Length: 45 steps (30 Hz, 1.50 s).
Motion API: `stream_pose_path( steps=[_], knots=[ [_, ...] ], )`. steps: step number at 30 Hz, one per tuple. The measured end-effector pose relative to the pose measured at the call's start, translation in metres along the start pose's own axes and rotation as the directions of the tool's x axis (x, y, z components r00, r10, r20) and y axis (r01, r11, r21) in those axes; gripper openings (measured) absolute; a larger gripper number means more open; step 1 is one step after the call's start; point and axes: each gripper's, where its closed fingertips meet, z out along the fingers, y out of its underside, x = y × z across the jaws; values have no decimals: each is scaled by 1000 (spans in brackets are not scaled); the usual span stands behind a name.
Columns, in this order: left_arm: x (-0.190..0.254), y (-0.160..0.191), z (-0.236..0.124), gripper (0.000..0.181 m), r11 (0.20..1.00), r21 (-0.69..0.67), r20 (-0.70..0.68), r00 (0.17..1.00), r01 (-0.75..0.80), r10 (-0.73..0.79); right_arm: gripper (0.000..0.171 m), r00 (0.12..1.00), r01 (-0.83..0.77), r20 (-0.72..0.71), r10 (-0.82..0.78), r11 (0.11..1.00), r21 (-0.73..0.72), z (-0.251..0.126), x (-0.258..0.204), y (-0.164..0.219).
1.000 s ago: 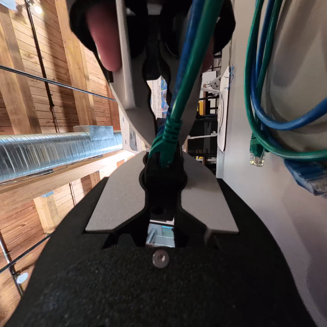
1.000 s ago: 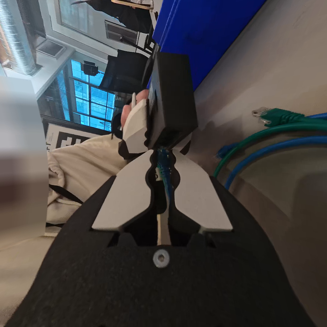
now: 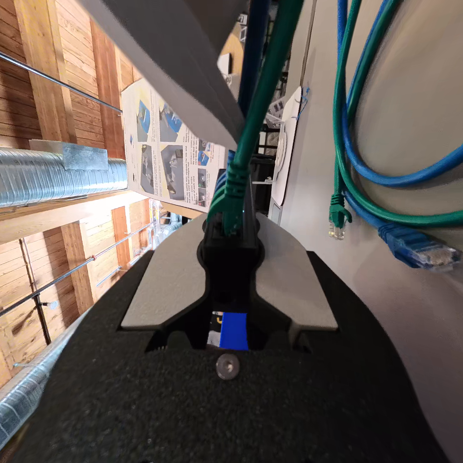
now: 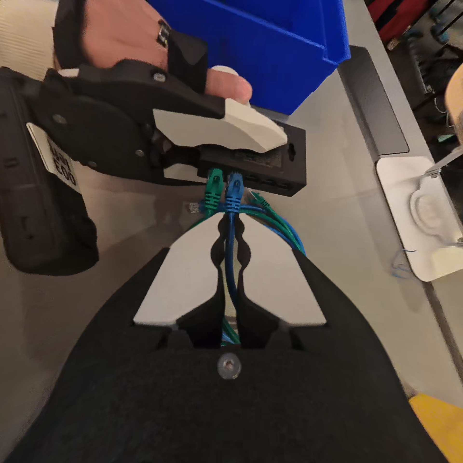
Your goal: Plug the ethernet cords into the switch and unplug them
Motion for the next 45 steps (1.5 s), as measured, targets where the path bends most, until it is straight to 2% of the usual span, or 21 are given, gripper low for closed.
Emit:
stream_pose_path(
  steps=[8, 9, 10, 11, 12, 13, 14, 15, 17, 19, 21, 24, 28, 30, 31, 33, 35, 37, 40, 43, 45],
  knots=[
    [11, -14, -7, 29, 999, 32, -48, 999, 2, -1, 5, 996, -73, 57, 73, 997, -6, -9, -9, 13],
    [12, -1, -3, 30, 999, -41, -60, 998, 2, -5, 5, 995, -81, 49, 82, 996, -28, -11, -7, 19],
    [17, 26, 3, 30, 990, -144, -91, 996, 5, -18, 5, 998, -60, -24, 58, 994, -90, -18, 6, 35],
    [18, 54, 8, 30, 975, -219, -110, 992, 33, -59, 5, 993, -104, -59, 98, 990, -98, -30, 20, 49],
    [5, 57, 8, 30, 977, -199, -67, 993, 79, -94, 5, 976, -220, -7, 220, 975, -25, -45, 24, 49],
    [-17, 30, -1, 29, 990, -89, 16, 994, 111, -110, 5, 965, -262, 5, 262, 965, 20, -57, 29, 45],
    [-31, -9, -13, 29, 993, 24, 63, 992, 111, -113, 5, 977, -207, -38, 208, 978, 30, -64, 33, 39],
    [-27, -38, -19, 29, 994, 71, 46, 995, 87, -90, 5, 984, -165, -59, 167, 986, 38, -65, 33, 30],
    [-7, -56, -18, 29, 997, 78, 2, 1000, 28, -29, 5, 984, -126, -121, 129, 991, 38, -69, 43, 18],
    [-2, -49, -19, 29, 995, 91, -10, 999, 36, -35, 5, 967, -123, -224, 123, 992, 14, -79, 68, 23],
    [-2, -35, -18, 29, 995, 55, -41, 996, 83, -81, 5, 956, -203, -229, 183, 977, -66, -74, 81, 45],
    [-9, -26, -19, 29, 992, 53, -24, 993, 115, -114, 6, 946, -309, -128, 297, 947, -91, -48, 72, 63],
    [-16, -24, -25, 29, 978, 116, -12, 985, 174, -174, 6, 925, -379, -71, 372, 913, -149, -9, 62, 76],
    [-20, -21, -27, 29, 966, 126, -27, 974, 226, -225, 24, 920, -391, -30, 392, 906, -165, 0, 55, 76],
    [-21, -17, -26, 30, 964, 108, -34, 970, 242, -240, 29, 912, -410, -46, 407, 906, -106, -3, 61, 68],
    [-24, -8, -23, 30, 962, 90, -30, 966, 259, -257, 28, 866, -495, -19, 500, 861, 119, -29, 78, 37],
    [-31, 1, -22, 30, 960, 85, -12, 963, 268, -268, 28, 795, -582, 41, 605, 743, 332, -70, 97, 16],
    [-38, 1, -30, 30, 955, 133, -34, 964, 266, -264, 29, 741, -624, 45, 670, 663, 414, -103, 106, 21],
    [-32, -2, -51, 29, 947, 175, -166, 956, 269, -241, 32, 732, -637, -39, 680, 704, 313, -115, 86, 55],
    [-30, 1, -65, 29, 923, 131, -257, 912, 361, -320, 33, 798, -586, -117, 592, 806, 83, -99, 41, 90],
    [-33, 4, -71, 29, 908, 110, -290, 886, 405, -361, 31, 844, -511, -198, 499, 860, -11, -88, 23, 105]
  ],
)
